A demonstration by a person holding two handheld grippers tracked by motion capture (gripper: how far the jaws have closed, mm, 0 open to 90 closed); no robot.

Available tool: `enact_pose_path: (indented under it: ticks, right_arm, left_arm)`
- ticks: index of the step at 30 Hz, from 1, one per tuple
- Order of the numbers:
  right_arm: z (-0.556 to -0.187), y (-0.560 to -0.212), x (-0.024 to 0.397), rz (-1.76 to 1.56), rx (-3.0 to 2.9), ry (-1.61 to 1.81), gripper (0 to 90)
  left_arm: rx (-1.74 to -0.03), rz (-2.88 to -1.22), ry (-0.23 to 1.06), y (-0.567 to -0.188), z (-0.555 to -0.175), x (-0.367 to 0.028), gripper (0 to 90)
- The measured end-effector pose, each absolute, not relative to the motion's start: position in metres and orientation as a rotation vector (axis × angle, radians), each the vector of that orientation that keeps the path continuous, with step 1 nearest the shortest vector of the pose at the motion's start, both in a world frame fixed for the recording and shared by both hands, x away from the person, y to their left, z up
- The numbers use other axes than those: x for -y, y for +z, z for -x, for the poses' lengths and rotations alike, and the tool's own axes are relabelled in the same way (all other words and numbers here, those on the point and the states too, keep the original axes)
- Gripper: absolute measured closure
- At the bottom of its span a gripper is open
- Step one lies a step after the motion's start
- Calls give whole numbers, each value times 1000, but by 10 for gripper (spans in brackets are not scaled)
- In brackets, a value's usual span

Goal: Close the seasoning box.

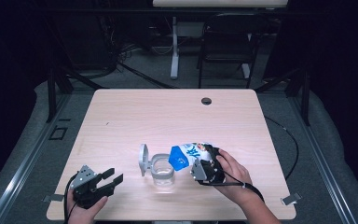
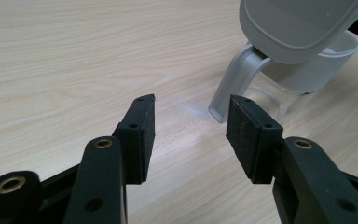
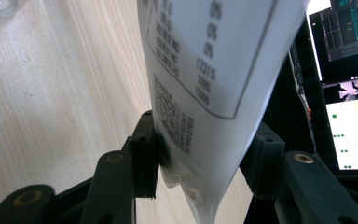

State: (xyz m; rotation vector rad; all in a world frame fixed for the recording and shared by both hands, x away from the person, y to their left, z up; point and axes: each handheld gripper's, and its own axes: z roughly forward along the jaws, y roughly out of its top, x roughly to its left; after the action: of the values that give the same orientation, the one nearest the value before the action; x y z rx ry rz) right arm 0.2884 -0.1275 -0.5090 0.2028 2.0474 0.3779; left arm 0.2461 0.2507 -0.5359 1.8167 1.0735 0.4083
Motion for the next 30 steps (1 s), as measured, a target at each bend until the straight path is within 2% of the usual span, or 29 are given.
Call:
enact_pose_path:
  ticks: [30]
  right_arm:
    - [-281,-516,112,16,-1985,232,546]
  left_arm:
    - [-1072,-1812,414,-535,-246,-252,527]
